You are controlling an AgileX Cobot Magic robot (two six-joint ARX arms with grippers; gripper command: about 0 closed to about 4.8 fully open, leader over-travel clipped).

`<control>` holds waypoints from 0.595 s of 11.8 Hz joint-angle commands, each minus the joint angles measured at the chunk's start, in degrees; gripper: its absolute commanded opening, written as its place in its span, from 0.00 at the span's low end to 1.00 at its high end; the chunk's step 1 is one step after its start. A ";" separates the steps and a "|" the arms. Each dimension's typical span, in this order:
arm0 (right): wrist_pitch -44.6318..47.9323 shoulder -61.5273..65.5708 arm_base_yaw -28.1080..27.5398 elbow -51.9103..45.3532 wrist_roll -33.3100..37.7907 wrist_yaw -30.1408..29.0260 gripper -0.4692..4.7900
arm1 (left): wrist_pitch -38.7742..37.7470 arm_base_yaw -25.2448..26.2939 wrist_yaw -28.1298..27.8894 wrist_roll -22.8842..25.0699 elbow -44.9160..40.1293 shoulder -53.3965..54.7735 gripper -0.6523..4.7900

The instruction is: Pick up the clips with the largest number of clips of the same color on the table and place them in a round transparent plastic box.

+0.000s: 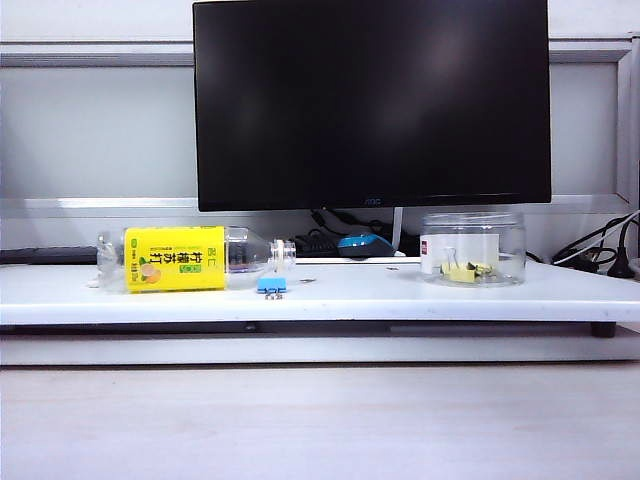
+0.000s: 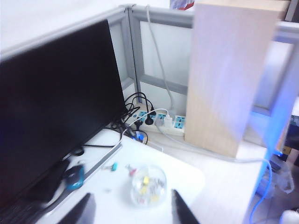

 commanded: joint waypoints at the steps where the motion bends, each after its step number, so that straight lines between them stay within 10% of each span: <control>1: -3.89 -2.78 -0.02 0.20 0.20 0.09 0.11 | -6.19 -0.04 -5.44 -0.24 -0.48 -11.54 0.52; 7: -7.74 -3.54 0.00 -3.26 2.97 -3.52 0.11 | -12.46 -0.04 -22.53 -8.09 -26.25 -54.18 0.52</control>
